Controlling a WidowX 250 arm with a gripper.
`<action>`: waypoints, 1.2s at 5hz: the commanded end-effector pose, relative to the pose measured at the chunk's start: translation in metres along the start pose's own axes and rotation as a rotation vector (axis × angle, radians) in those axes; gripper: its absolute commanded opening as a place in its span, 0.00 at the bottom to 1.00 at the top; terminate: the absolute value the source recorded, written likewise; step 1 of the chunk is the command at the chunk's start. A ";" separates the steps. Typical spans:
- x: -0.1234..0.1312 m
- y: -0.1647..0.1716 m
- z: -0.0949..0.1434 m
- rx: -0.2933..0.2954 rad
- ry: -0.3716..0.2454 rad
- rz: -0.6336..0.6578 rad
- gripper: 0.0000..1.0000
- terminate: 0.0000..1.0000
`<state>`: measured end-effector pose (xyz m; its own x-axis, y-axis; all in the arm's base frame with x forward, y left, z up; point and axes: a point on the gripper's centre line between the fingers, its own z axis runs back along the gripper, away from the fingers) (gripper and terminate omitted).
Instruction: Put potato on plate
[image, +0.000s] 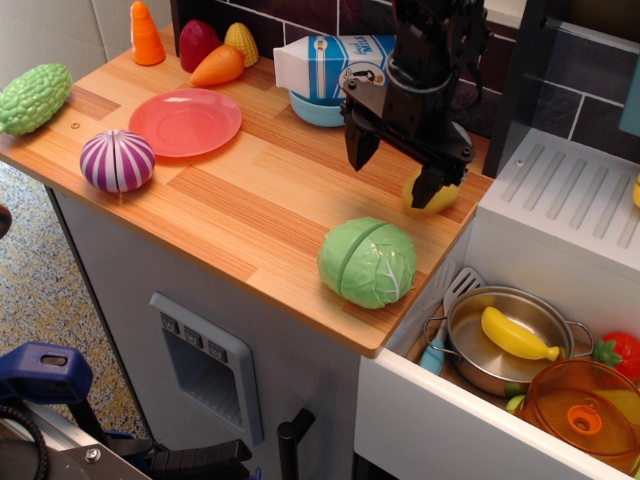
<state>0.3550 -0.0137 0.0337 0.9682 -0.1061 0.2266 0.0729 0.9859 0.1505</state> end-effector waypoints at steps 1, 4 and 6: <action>0.026 -0.006 0.001 -0.053 -0.091 -0.033 1.00 0.00; 0.050 -0.003 -0.012 -0.055 -0.156 -0.070 1.00 0.00; 0.058 0.000 -0.016 -0.047 -0.152 -0.071 0.00 0.00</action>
<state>0.3991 -0.0166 0.0133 0.9451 -0.1719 0.2779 0.1467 0.9831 0.1093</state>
